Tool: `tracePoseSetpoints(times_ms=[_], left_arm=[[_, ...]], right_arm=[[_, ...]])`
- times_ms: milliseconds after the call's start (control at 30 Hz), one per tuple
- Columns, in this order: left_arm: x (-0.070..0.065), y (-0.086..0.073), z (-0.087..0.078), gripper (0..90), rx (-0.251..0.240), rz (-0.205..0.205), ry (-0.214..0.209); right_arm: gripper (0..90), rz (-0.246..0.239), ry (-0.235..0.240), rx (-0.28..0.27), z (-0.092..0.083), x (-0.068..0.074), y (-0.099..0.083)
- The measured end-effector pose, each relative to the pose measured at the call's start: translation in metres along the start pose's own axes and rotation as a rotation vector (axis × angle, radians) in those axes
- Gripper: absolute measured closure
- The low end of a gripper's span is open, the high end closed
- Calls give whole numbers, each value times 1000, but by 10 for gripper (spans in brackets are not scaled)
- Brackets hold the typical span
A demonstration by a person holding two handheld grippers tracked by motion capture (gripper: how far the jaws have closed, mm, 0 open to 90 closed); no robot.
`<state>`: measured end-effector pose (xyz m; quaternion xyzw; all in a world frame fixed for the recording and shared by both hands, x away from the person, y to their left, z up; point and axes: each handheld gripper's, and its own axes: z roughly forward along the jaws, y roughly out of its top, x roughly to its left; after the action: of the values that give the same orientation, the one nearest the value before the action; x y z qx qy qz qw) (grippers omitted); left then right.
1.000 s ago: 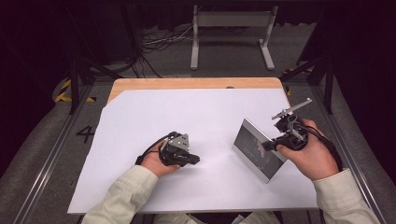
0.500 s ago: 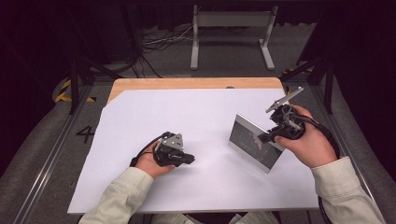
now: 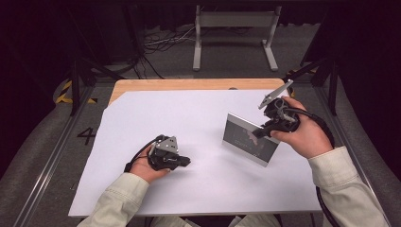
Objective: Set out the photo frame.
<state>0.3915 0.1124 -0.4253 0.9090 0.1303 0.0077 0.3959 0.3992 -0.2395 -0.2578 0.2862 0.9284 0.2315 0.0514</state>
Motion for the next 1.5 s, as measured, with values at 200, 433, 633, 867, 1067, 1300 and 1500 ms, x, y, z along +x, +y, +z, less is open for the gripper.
tracePoseSetpoints(times_ms=[200, 433, 633, 867, 1067, 1300, 1500], left_arm=[[1, -7, -8, 850, -5, -18, 15], [2, -12, -14, 850, -16, -30, 27], [3, -16, -19, 850, -23, -40, 41], [5, -18, -21, 850, -29, -49, 48], [7, -20, -22, 849, -33, -58, 50], [8, -21, -24, 849, -33, -63, 54], [8, -24, -26, 849, -34, -69, 56]], right_arm=[[841, -61, 18, 2, 3, -2, 12], [841, -118, 59, 1, 9, -8, 22], [840, -171, 78, 1, 13, -8, 28], [840, -267, 82, -11, 18, -5, 37], [840, -313, 109, -17, 24, -8, 43], [840, -351, 140, -12, 31, -12, 48], [840, -394, 162, -9, 38, -17, 52]])
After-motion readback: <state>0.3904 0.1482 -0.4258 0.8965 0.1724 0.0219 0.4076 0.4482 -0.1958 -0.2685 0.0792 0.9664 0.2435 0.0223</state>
